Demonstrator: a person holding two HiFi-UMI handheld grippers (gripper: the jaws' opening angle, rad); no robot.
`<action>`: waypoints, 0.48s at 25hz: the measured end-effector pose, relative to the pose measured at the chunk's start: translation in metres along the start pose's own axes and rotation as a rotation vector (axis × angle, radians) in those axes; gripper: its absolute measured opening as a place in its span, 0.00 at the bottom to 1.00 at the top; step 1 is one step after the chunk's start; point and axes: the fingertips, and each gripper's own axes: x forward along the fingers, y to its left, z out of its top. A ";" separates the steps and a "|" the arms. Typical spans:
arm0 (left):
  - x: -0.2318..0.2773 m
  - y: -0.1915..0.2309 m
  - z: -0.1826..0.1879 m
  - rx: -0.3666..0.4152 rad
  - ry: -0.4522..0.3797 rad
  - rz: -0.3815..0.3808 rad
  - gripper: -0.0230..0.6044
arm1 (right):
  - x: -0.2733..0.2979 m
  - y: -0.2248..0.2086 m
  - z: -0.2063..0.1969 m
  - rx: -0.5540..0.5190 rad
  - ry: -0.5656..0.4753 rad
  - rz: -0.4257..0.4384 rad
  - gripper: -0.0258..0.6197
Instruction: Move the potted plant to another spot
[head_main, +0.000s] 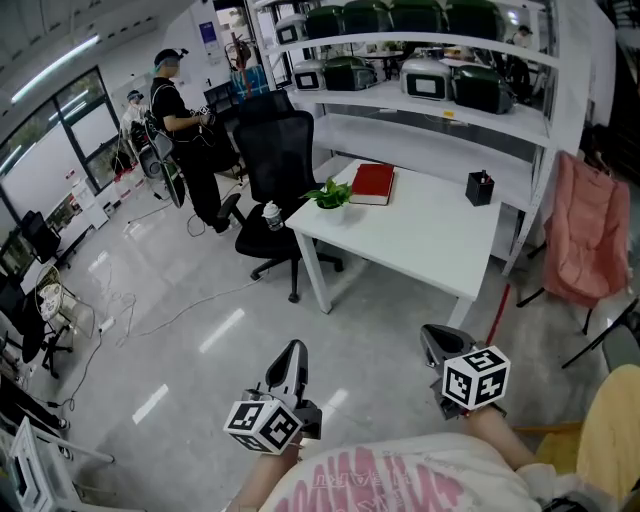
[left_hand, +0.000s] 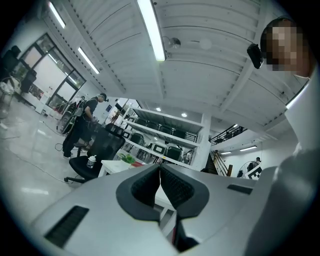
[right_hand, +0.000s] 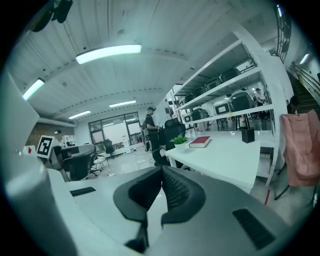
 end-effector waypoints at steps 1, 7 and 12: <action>0.000 0.005 0.002 0.000 -0.003 0.005 0.08 | 0.003 0.002 0.002 -0.008 -0.003 0.004 0.06; 0.004 0.012 -0.010 0.046 0.052 0.012 0.08 | 0.012 -0.001 -0.004 0.002 0.036 -0.005 0.06; 0.000 0.030 -0.025 0.022 0.065 0.050 0.08 | 0.031 -0.005 -0.013 -0.012 0.069 0.003 0.06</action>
